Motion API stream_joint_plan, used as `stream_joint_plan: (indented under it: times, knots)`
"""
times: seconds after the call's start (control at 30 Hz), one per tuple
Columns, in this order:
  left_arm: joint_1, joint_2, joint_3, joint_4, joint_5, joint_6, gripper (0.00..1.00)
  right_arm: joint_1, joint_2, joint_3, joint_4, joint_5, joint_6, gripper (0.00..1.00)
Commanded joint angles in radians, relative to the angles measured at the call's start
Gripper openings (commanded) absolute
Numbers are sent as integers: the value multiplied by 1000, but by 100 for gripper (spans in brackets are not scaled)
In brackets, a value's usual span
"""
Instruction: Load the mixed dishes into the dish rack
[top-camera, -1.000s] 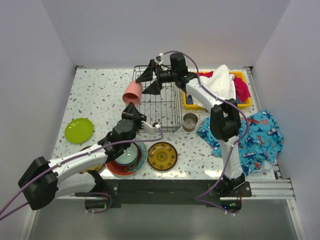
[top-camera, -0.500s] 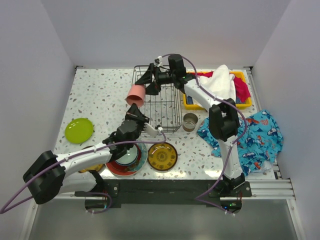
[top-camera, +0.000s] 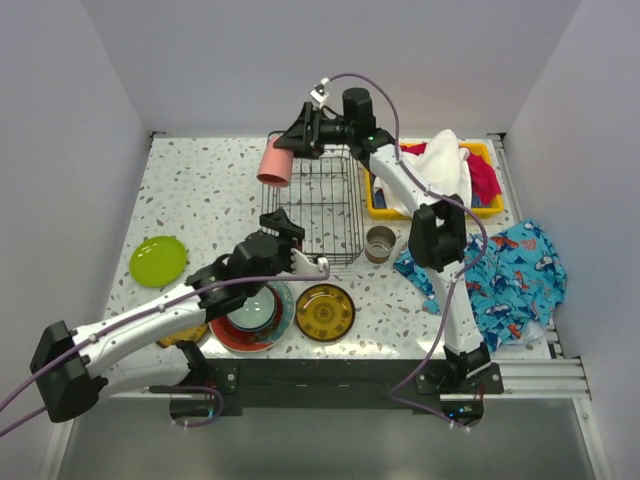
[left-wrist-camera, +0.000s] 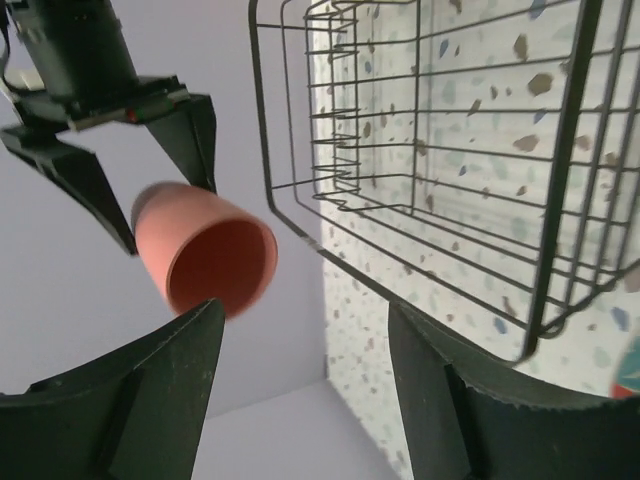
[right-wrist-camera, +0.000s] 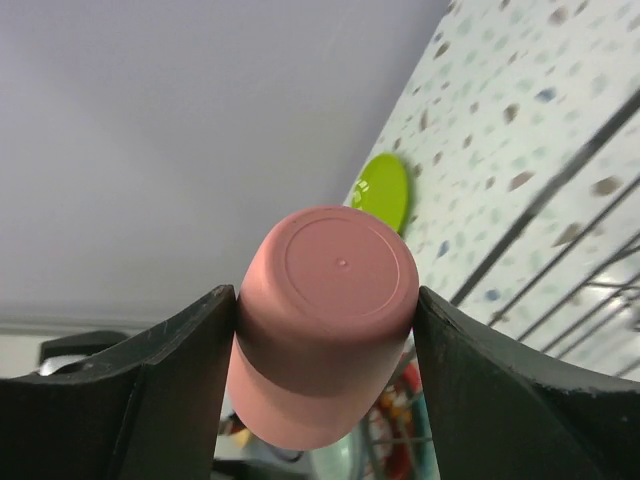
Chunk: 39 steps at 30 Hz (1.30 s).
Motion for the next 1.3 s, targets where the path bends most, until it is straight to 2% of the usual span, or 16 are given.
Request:
stream_joint_plan:
  times: [0.0,0.03,0.07,0.17,0.27,0.37,0.5,0.67,0.87,1.27]
  knots:
    - [-10,-88,84,-310,101,-262,72,-33,-58,57,-50,196,-332,0]
    - [-10,-93,109,-329,81,-291,72,-35,-76,34,-47,248,-448,0]
    - [-10,-98,120,-345,71,-336,72,-33,-98,7,-1,353,-491,0]
    - [13,-131,163,-413,73,-368,73,-33,-152,-104,95,527,-630,0]
    - [91,-135,226,-450,87,-466,79,-33,-153,-156,181,604,-706,0]
    - [174,-131,243,-465,102,-514,79,-24,-130,-162,241,682,-765,0]
    - [228,-145,229,-461,105,-531,79,-10,-110,-193,340,770,-841,0]
    - [283,-145,226,-470,119,-543,79,-4,-54,-164,373,805,-907,0]
    - [326,-130,218,-409,87,-517,79,1,-12,-164,395,825,-977,0]
    - [354,-124,200,-373,67,-503,79,19,2,-289,441,854,-1036,0]
